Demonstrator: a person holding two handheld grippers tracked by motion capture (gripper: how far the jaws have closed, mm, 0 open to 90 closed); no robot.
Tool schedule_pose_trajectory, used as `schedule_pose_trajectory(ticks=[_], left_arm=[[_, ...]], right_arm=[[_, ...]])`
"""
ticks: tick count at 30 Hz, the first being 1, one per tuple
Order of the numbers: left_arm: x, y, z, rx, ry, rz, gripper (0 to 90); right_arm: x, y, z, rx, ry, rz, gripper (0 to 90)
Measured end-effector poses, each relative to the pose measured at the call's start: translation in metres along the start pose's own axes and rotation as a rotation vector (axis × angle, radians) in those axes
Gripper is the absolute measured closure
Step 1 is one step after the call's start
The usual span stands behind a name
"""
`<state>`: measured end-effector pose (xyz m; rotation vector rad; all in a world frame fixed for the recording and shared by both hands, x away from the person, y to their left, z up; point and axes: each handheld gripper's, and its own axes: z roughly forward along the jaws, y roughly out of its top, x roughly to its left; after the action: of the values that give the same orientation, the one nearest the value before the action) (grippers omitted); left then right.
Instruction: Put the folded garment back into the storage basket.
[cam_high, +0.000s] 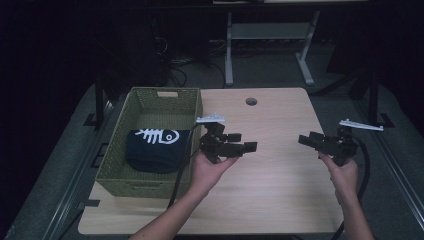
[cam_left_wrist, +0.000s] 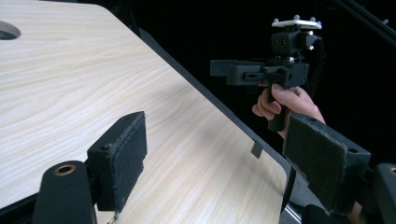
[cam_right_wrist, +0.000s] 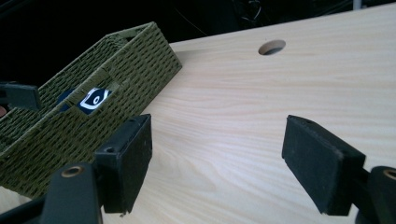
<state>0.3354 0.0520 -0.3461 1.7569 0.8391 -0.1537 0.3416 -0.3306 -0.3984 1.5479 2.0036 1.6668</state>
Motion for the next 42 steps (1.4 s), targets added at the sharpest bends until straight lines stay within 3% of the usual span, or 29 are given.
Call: schedule_pose_trajectory(ticks=[10,18,25,29,34,42], left_arm=[[-0.005,-0.014,0.015,0.022,-0.018,0.004,20.9],[-0.009,-0.031,0.030,0.048,-0.034,0.022,21.0],[-0.014,-0.045,0.034,0.067,-0.044,0.055,21.1],[-0.012,-0.058,0.033,0.068,-0.061,0.044,21.1],[-0.011,-0.075,0.034,0.090,-0.081,0.026,21.1],[-0.021,-0.102,0.032,0.118,-0.102,0.081,21.1]], right_arm=[[-0.008,-0.013,-0.009,0.000,-0.024,0.010,23.5],[-0.016,-0.027,-0.016,0.032,-0.058,0.014,22.7],[-0.023,-0.040,-0.021,0.040,-0.078,0.022,22.7],[-0.027,-0.048,-0.023,0.050,-0.085,0.037,22.7],[-0.024,-0.056,-0.027,0.046,-0.079,0.035,22.8],[-0.013,-0.072,-0.030,0.045,-0.077,0.019,22.7]])
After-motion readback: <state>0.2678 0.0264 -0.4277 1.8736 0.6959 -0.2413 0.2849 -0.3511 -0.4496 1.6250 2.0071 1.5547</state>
